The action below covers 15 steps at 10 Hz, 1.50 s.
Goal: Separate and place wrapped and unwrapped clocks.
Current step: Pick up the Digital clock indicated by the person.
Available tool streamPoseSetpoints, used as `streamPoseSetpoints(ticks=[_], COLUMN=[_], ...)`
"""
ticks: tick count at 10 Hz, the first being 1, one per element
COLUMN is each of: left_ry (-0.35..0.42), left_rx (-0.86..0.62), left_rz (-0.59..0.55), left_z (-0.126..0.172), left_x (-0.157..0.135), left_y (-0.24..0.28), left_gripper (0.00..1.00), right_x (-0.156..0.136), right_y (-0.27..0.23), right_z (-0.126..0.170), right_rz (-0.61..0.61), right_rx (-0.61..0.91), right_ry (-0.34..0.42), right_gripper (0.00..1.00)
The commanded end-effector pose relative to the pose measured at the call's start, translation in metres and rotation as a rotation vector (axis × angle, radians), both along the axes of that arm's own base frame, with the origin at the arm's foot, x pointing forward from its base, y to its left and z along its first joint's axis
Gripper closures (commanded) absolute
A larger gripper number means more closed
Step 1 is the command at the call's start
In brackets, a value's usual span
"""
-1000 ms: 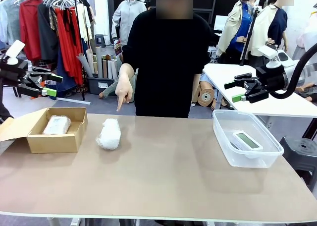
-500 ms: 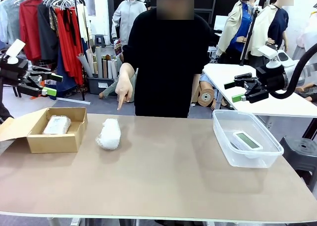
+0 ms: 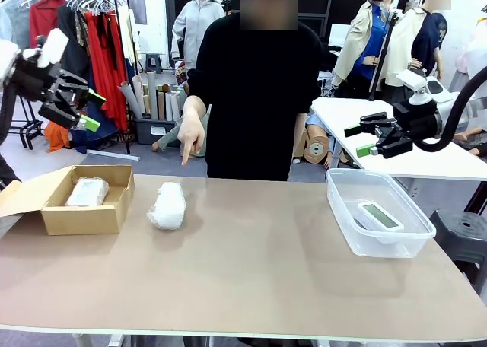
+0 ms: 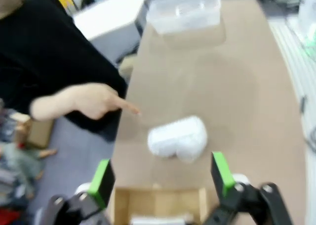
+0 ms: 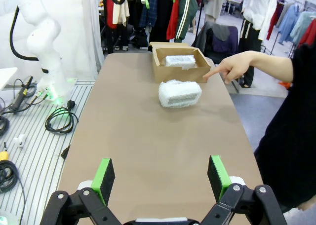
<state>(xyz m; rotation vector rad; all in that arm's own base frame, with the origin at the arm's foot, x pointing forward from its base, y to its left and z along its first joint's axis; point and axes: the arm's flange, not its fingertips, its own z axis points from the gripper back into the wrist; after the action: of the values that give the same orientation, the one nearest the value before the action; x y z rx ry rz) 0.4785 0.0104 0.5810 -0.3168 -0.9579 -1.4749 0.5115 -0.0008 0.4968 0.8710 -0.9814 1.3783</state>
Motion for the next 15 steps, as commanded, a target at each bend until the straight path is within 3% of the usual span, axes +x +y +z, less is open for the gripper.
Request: streamPoseSetpoints(ticks=[1, 4, 5, 6, 7, 8, 9, 10, 11, 15], left_ry=[0.037, 0.14, 0.206, 0.298, 0.338, 0.328, 0.343, 0.321, 0.338, 0.338], left_rx=[0.25, 0.414, 0.452, 0.477, 0.484, 0.469, 0.428, 0.39, 0.471, 0.471], left_rz=[0.104, 0.145, 0.194, 0.319, 0.396, 0.473, 0.444, 0.334, 0.44, 0.44], left_z=[0.016, 0.05, 0.055, 0.056, 0.05, 0.044, 0.041, 0.034, 0.038, 0.038], left_x=[-0.024, -0.028, -0.028, -0.024, -0.019, -0.011, -0.005, -0.006, -0.013, -0.013], left_y=[-0.031, -0.064, -0.075, -0.09, -0.098, -0.101, -0.1, -0.095, -0.1, -0.1], left_gripper=[0.0, 0.0, 0.0, 0.0, 0.0, 0.0, 0.0, 0.0, 0.0, 0.0], right_x=[-0.001, -0.001, -0.001, -0.001, -0.001, -0.001, -0.001, -0.001, -0.001, -0.001], right_y=[0.0, 0.0, 0.0, 0.0, 0.0, 0.0, 0.0, 0.0, 0.0, 0.0], right_z=[0.002, 0.002, 0.002, 0.002, 0.002, 0.002, 0.002, 0.002, 0.002, 0.002], right_rz=[0.001, 0.001, 0.001, 0.001, 0.001, 0.001, 0.001, 0.001, 0.001, 0.001], right_rx=[0.001, 0.001, 0.001, 0.001, 0.001, 0.001, 0.001, 0.001, 0.001, 0.001], right_ry=[-0.004, -0.004, -0.004, -0.004, -0.004, -0.004, -0.004, -0.004, -0.004, -0.004], right_gripper=[0.0, 0.0, 0.0, 0.0, 0.0, 0.0, 0.0, 0.0, 0.0, 0.0])
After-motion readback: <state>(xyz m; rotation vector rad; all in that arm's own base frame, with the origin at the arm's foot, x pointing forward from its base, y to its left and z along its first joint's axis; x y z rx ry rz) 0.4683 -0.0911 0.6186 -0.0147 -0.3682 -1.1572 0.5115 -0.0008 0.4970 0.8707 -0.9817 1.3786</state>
